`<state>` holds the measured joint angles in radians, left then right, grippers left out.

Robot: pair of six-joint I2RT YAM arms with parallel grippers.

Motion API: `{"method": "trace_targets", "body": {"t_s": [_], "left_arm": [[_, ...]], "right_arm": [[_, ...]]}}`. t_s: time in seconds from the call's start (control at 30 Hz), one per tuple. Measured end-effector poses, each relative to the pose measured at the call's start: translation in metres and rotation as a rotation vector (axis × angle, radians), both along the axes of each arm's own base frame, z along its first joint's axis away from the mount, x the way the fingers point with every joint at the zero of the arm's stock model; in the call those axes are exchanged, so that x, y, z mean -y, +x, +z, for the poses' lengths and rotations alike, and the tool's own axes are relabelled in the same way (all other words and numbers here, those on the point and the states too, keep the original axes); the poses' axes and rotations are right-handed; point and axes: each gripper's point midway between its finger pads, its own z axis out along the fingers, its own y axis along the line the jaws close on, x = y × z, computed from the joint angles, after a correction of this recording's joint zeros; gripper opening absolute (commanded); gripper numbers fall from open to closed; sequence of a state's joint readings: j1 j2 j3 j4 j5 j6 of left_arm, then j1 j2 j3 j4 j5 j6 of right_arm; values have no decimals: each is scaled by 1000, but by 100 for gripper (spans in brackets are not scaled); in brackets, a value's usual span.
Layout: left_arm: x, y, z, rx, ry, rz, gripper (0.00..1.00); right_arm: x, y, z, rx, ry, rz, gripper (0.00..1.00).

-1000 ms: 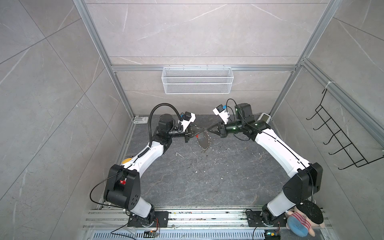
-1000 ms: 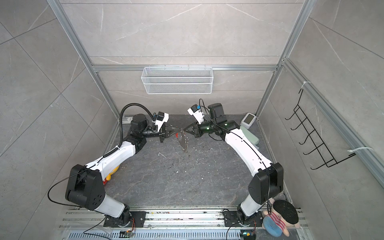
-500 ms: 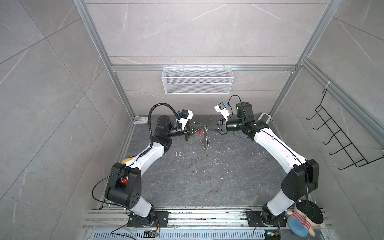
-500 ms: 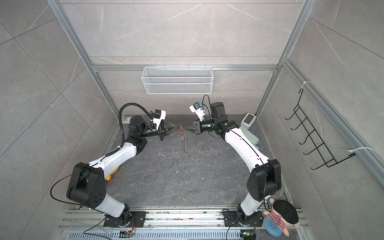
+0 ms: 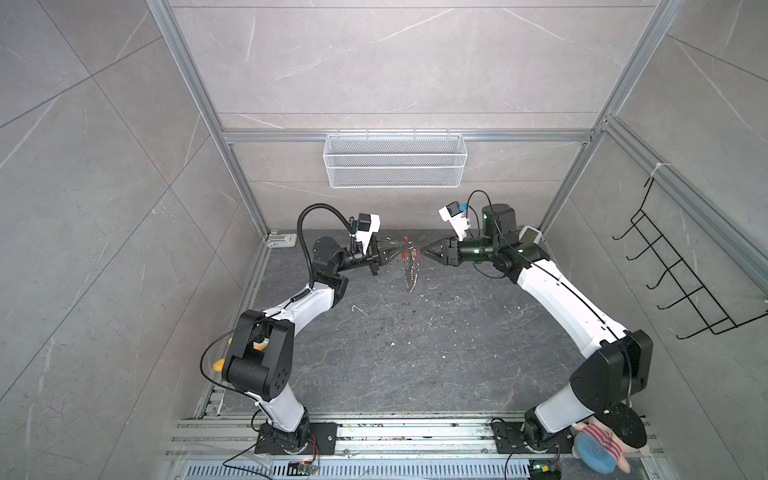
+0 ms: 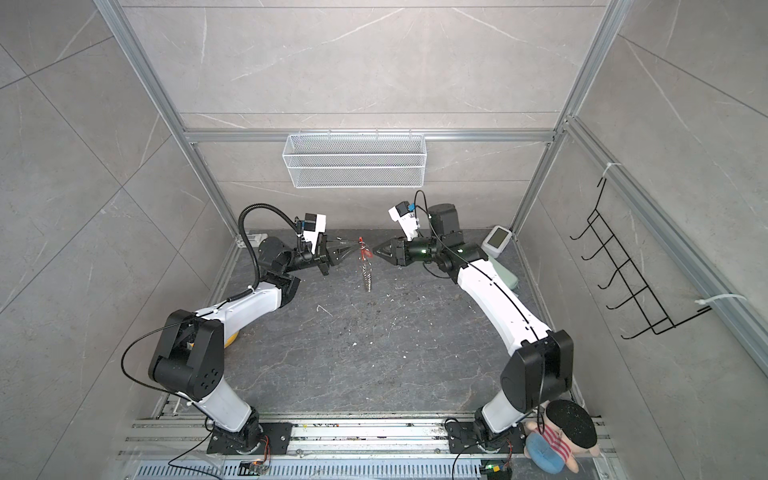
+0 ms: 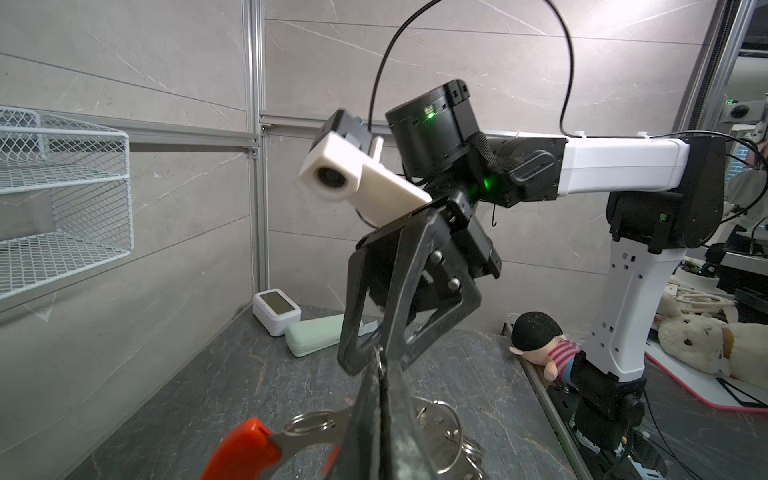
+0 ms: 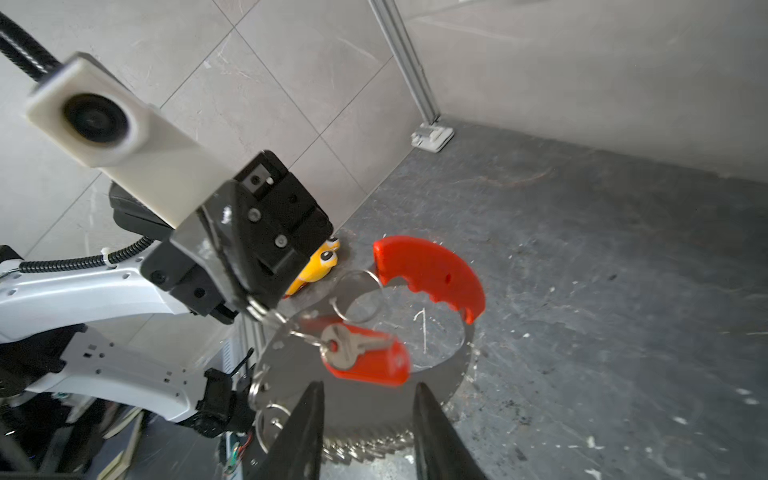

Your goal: Put the keys on the keyring

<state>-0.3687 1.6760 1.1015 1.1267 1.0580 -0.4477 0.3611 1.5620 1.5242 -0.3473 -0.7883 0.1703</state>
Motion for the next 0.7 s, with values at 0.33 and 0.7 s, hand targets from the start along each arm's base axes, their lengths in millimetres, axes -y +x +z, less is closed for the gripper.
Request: {"method": "trace_targets", "body": {"t_s": [0.33, 0.7], "left_arm": [[3, 4, 3, -54, -19, -41, 0], [3, 2, 9, -65, -33, -53, 0]], "right_arm": [[-14, -1, 21, 141, 19, 68, 39], [-26, 2, 14, 138, 44, 117, 35]]}}
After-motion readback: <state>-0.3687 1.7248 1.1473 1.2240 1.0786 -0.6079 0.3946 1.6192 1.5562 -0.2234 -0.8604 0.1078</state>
